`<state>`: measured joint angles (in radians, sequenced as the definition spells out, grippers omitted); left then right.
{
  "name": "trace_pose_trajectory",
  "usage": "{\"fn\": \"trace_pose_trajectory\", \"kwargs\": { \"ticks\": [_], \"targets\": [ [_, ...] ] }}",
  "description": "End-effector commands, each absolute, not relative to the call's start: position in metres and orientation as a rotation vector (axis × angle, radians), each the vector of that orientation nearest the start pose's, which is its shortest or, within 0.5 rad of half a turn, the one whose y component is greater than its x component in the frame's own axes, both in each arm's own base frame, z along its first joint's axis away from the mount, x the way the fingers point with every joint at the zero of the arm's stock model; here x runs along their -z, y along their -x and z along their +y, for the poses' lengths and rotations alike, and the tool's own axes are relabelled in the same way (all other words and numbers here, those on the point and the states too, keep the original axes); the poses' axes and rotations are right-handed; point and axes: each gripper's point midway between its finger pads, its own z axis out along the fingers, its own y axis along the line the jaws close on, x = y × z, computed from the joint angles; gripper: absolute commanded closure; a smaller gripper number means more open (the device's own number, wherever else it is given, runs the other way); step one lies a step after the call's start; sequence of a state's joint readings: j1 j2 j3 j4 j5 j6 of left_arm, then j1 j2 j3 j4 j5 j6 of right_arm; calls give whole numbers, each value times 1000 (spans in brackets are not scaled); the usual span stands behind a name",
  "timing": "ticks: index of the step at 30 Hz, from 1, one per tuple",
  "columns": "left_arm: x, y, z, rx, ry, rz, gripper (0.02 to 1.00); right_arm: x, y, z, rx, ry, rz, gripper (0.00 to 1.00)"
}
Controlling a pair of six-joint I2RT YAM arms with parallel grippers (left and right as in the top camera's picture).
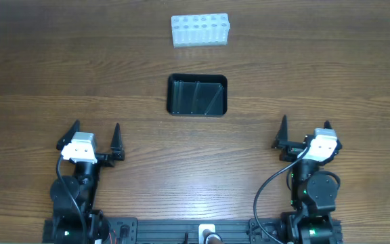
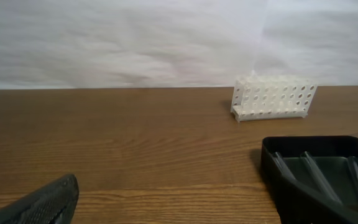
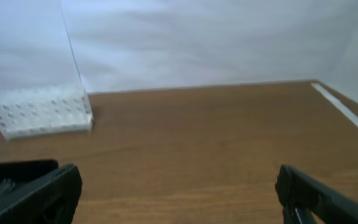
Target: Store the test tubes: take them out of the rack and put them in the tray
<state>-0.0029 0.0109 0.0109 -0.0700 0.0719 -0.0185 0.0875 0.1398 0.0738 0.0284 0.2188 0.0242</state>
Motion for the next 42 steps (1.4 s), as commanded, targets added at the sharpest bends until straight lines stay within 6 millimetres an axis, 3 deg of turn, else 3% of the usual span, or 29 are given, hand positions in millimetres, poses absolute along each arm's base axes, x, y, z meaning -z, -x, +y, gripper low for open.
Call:
{"fn": "trace_pose_trajectory", "kwargs": {
  "ticks": [1, 42],
  "targets": [
    [-157, -246, -12, 67, -50, 1643, 18, -162, -253, -12, 59, -127, 1627, 7],
    [-157, -246, -12, 67, -50, 1643, 18, -163, -245, -18, 123, -102, 1617, 9]
  ]
}}
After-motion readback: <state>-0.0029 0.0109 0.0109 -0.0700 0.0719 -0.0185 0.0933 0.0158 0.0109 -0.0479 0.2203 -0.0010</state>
